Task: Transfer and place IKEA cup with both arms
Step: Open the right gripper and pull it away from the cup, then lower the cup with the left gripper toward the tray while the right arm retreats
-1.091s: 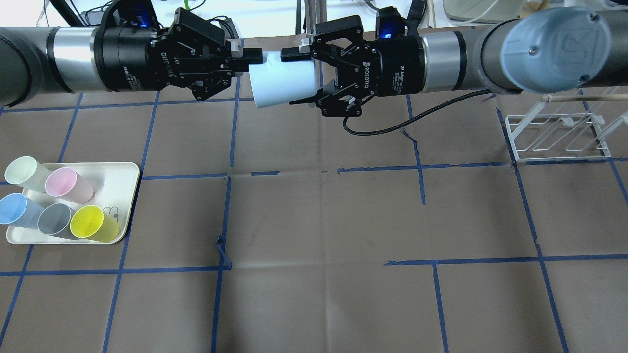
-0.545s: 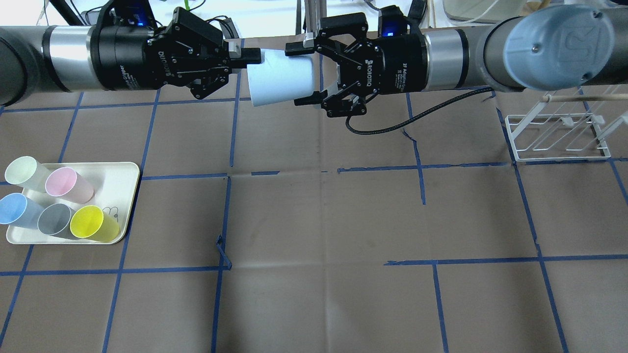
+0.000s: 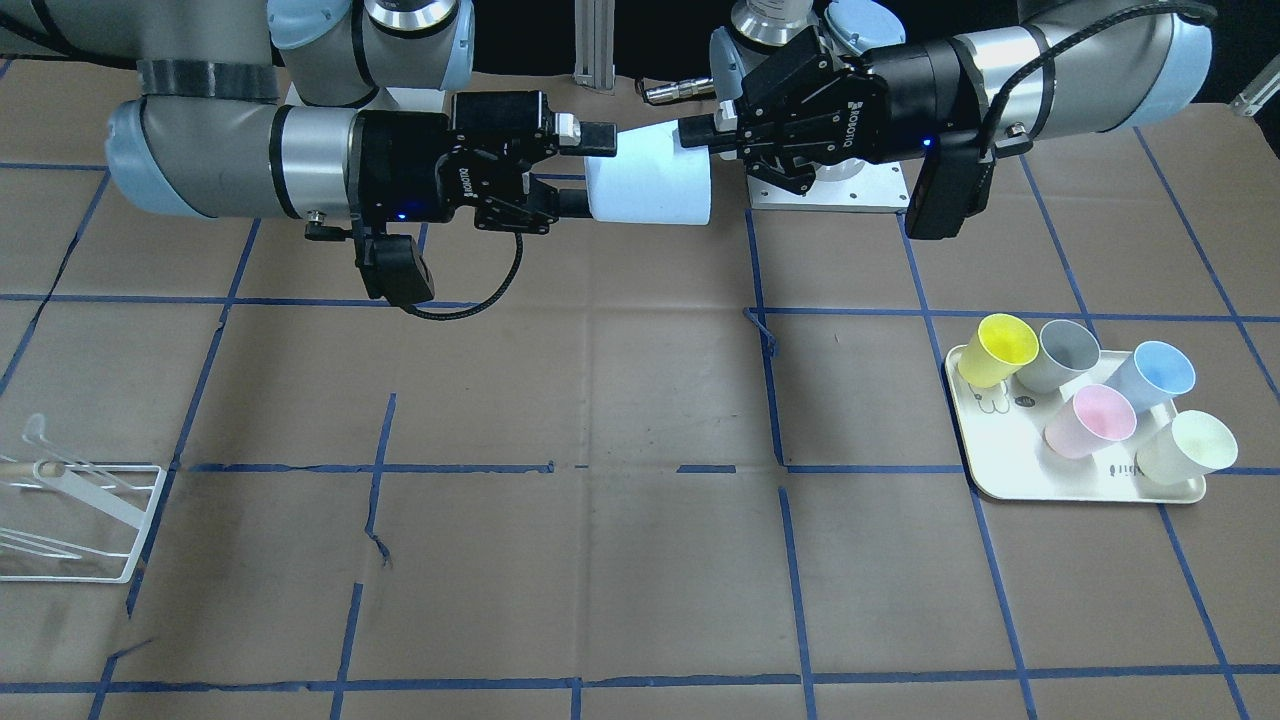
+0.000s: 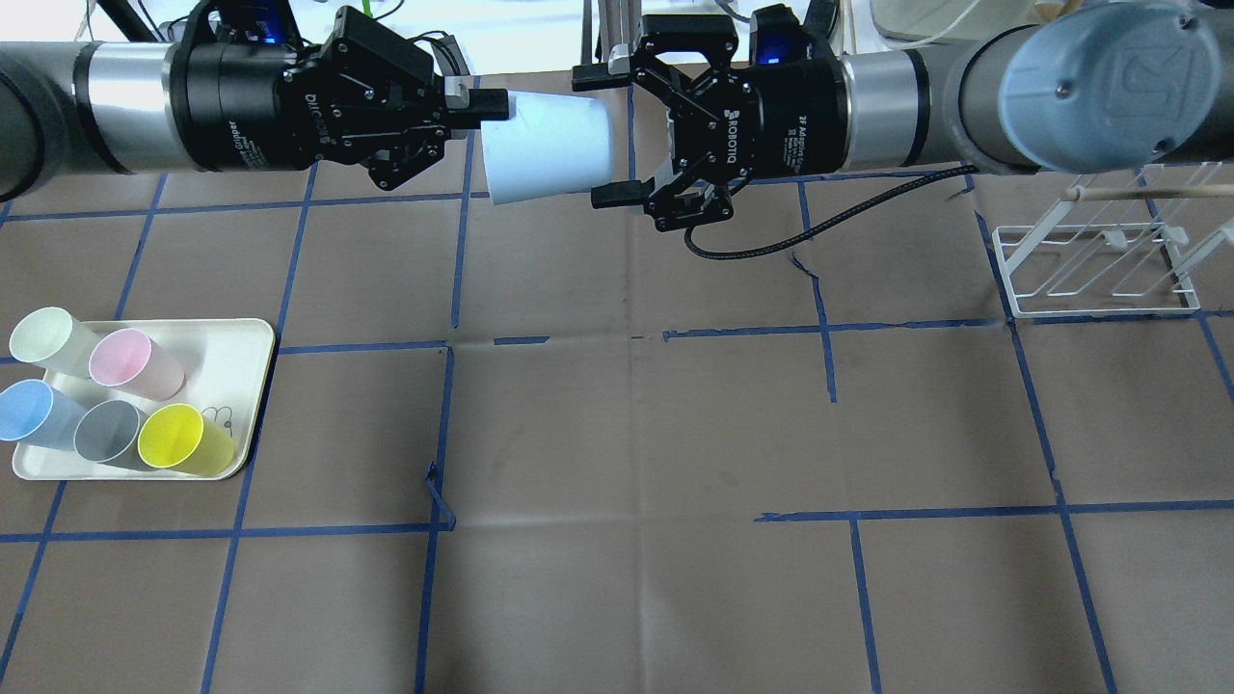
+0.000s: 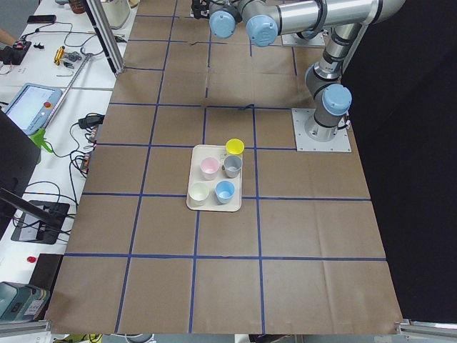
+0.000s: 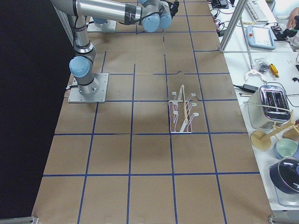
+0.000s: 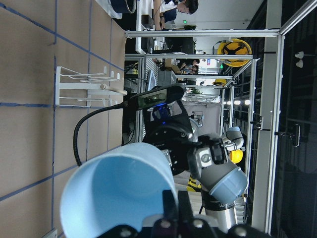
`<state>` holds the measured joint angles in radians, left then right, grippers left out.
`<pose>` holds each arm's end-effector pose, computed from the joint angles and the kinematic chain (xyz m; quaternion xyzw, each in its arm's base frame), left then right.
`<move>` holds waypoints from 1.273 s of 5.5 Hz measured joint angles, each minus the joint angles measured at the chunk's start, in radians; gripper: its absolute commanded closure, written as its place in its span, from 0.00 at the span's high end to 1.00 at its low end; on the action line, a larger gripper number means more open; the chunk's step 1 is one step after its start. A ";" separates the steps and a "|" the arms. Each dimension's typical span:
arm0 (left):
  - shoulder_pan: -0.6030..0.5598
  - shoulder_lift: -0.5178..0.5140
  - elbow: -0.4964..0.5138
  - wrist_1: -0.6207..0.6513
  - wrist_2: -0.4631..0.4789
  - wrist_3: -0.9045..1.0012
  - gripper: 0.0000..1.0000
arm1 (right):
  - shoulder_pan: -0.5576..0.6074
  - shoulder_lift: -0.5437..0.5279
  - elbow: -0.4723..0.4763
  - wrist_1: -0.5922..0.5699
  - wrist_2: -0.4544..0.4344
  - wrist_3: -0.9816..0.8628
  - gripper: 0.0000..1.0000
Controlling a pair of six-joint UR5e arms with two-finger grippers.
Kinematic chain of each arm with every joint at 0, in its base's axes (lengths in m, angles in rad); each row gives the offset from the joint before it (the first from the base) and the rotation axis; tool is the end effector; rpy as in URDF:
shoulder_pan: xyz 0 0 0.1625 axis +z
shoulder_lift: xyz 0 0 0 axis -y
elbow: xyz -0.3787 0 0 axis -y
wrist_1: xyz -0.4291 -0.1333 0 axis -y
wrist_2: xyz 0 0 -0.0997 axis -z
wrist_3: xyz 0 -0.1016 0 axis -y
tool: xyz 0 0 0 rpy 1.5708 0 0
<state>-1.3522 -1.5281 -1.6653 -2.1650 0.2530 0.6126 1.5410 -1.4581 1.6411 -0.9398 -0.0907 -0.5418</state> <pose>-0.1228 -0.5156 0.4383 0.0438 -0.7733 0.0048 0.6325 0.2187 -0.5330 0.3819 0.0865 0.7236 0.1059 0.6765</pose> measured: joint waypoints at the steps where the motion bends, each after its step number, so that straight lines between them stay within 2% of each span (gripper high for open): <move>1: 0.018 0.001 0.021 0.007 0.068 -0.063 0.00 | -0.068 0.000 -0.018 -0.025 -0.138 0.005 1.00; 2: 0.033 -0.003 0.042 0.032 0.136 -0.117 0.00 | -0.136 0.000 -0.032 -0.066 -0.287 0.026 1.00; 3: 0.042 -0.011 0.046 0.126 0.294 -0.167 0.01 | -0.172 -0.002 -0.043 -0.169 -0.424 0.104 1.00; 5: 0.049 -0.050 0.035 0.386 0.762 -0.287 0.00 | -0.133 -0.009 -0.079 -0.507 -0.786 0.411 1.00; 6: 0.053 -0.090 0.032 0.470 0.975 -0.318 0.00 | -0.077 -0.012 -0.099 -0.599 -0.984 0.479 1.00; 7: 0.057 -0.148 0.027 0.568 1.150 -0.353 0.00 | -0.001 -0.014 -0.121 -0.665 -1.238 0.522 1.00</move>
<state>-1.2949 -1.6761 -1.6380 -1.5967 1.4028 0.2591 1.5396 -1.4718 1.5202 -1.6053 -1.3291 -0.0201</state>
